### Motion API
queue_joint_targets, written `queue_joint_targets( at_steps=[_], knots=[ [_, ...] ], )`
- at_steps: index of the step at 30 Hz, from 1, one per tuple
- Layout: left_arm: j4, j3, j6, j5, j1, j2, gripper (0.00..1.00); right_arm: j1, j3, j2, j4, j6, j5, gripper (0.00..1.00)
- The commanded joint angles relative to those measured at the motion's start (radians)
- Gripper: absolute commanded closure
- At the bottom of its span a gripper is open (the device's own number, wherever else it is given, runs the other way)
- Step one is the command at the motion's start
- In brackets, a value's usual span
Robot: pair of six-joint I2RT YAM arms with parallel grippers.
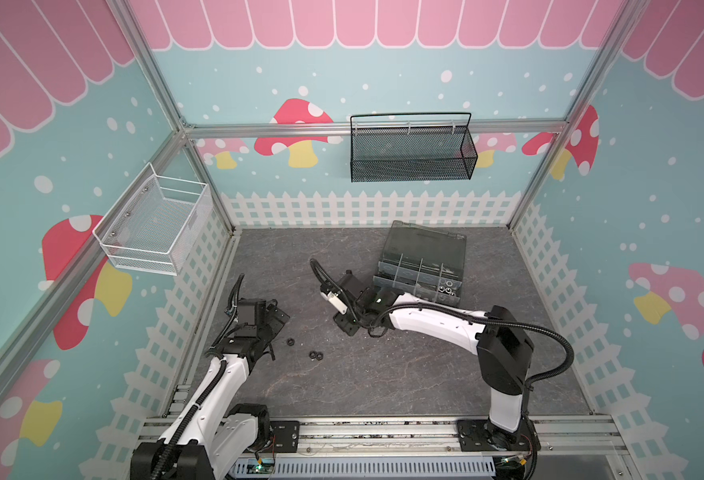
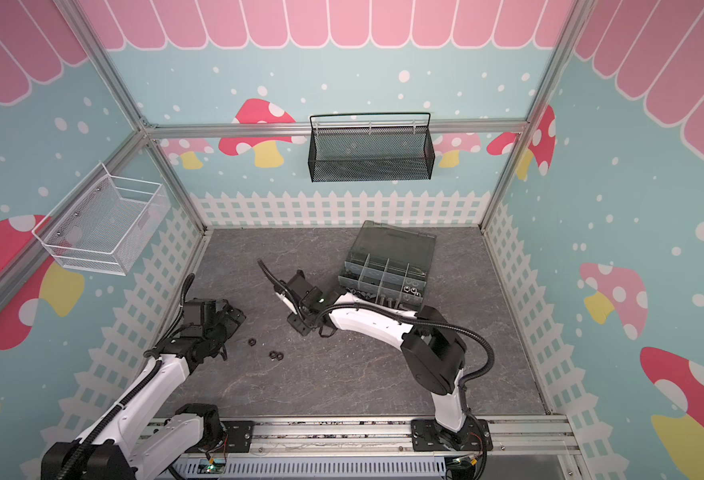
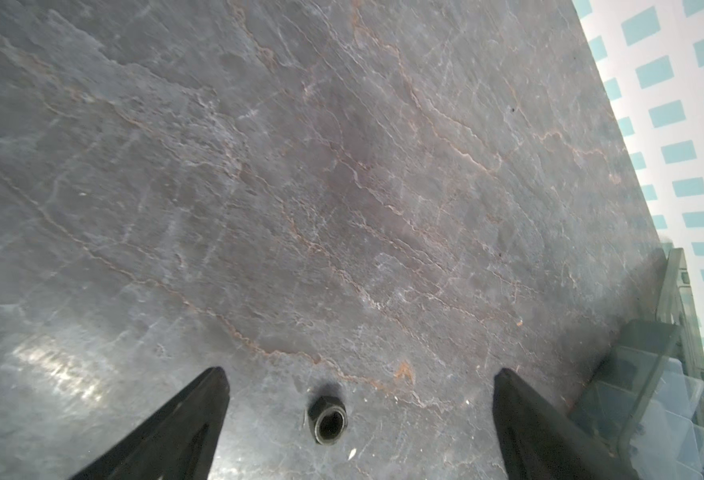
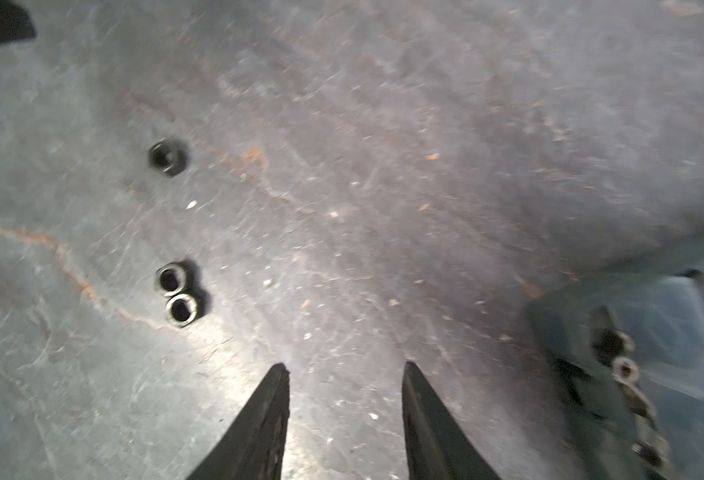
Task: Sort the screws and nuts into containers
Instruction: 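Move the right gripper back and lower it around another black hex nut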
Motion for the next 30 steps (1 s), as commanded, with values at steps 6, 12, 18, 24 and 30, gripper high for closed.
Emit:
queue_joint_targets(
  at_steps=[6, 12, 18, 24, 30],
  knots=[
    [-0.022, -0.031, -0.013, 0.007, 0.038, -0.025, 0.0, 0.097, 0.071, 0.134, -0.027, -0.101, -0.08, 0.53],
    [-0.02, -0.032, -0.014, 0.014, 0.045, -0.026, 0.0, 0.111, 0.113, 0.199, -0.028, -0.11, -0.108, 0.53],
    [-0.017, -0.035, -0.013, 0.018, 0.046, -0.024, 0.0, 0.12, 0.154, 0.247, -0.031, -0.127, -0.132, 0.53],
    [-0.016, -0.036, -0.013, 0.024, 0.047, -0.023, 0.0, 0.123, 0.181, 0.289, -0.042, -0.139, -0.131, 0.54],
    [-0.013, -0.039, -0.013, 0.028, 0.048, -0.02, 0.0, 0.122, 0.192, 0.316, -0.049, -0.141, -0.137, 0.56]
  ],
)
